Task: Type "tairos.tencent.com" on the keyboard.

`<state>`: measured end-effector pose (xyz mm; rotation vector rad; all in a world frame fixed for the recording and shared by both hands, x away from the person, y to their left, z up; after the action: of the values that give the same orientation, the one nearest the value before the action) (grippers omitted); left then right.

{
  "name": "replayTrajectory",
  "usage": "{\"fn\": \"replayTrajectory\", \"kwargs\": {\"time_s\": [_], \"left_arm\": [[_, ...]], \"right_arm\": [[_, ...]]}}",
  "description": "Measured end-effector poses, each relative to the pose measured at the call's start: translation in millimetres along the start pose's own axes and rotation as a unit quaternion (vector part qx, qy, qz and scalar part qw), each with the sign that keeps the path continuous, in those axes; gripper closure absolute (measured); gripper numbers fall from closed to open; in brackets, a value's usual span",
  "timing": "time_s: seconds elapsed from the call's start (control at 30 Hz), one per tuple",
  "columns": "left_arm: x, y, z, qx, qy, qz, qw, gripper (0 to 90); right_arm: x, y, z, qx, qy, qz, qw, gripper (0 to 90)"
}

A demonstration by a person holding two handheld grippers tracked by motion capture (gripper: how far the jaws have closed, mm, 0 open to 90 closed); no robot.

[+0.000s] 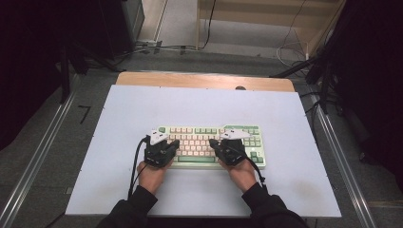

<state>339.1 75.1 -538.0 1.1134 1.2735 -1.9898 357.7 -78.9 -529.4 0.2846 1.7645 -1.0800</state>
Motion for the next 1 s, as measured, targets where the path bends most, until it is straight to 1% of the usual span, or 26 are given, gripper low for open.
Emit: {"fn": "replayTrajectory", "kwargs": {"time_s": [0.2,0.47,0.83,1.0], "left_arm": [[3.0,1.3,9.4,0.012,0.004,-0.006,0.9999,90.0],[6.9,2.6,16.6,0.021,0.01,-0.013,0.9996,90.0],[12.6,4.6,21.3,0.025,0.017,-0.024,0.9992,90.0],[13.6,5.6,22.3,0.026,0.019,-0.024,0.9992,90.0]], "right_arm": [[0.1,2.4,2.4,0.004,0.002,-0.001,1.0,87.6],[0.3,4.4,3.9,0.005,0.001,-0.002,1.0,87.6],[-0.1,5.1,6.2,0.008,0.004,-0.001,1.0,87.6],[-0.1,5.2,6.2,0.008,0.004,-0.001,1.0,87.5]]}}
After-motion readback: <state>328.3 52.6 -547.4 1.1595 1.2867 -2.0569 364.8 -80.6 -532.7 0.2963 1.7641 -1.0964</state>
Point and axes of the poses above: each handheld gripper's, and its own axes: y roughly forward along the jaws, x roughly out of its underside, z roughly to its right, the point moved 9 cm from there along y, roughly forward along the jaws, and after that the axes turned 6 degrees about z, right-handed, at the moved point
